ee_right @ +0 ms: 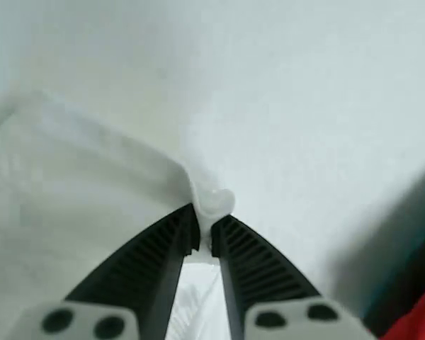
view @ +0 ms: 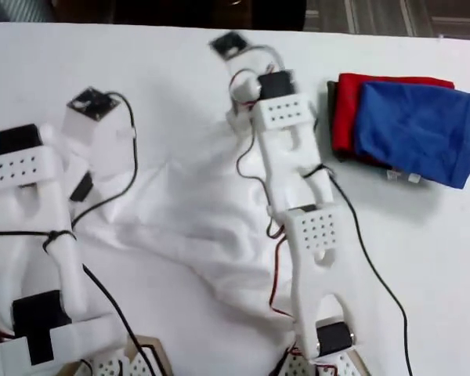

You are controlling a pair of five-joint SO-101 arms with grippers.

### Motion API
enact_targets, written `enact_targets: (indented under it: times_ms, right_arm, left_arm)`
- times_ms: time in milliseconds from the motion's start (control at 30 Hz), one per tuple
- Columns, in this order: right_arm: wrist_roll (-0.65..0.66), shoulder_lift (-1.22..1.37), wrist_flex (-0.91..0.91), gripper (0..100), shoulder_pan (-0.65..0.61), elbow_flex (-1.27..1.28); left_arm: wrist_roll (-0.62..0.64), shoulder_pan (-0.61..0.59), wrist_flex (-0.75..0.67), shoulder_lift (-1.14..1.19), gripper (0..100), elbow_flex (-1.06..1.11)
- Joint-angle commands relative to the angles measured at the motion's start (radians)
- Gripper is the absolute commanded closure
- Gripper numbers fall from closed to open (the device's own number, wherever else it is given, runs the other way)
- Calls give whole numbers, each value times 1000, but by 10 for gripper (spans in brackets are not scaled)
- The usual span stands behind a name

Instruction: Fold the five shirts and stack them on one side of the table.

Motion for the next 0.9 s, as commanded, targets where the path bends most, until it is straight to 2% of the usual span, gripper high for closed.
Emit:
enact_targets:
  times_ms: [0, 133, 333, 600, 867]
  right_arm:
    - [8, -113, 56, 980, 24, -107]
    - [3, -174, 58, 980, 33, -118]
    - [2, -440, 61, 980, 62, -91]
    - [8, -905, 56, 980, 82, 244]
    - [29, -1184, 10, 980, 96, 265]
  left_arm:
    - [11, 44, 123, -41, 973, -166]
    - [26, 103, 242, -43, 973, -326]
    - [95, 64, 247, -49, 973, -490]
    - [89, 94, 245, -307, 973, -507]
    - [87, 97, 222, -496, 973, -515]
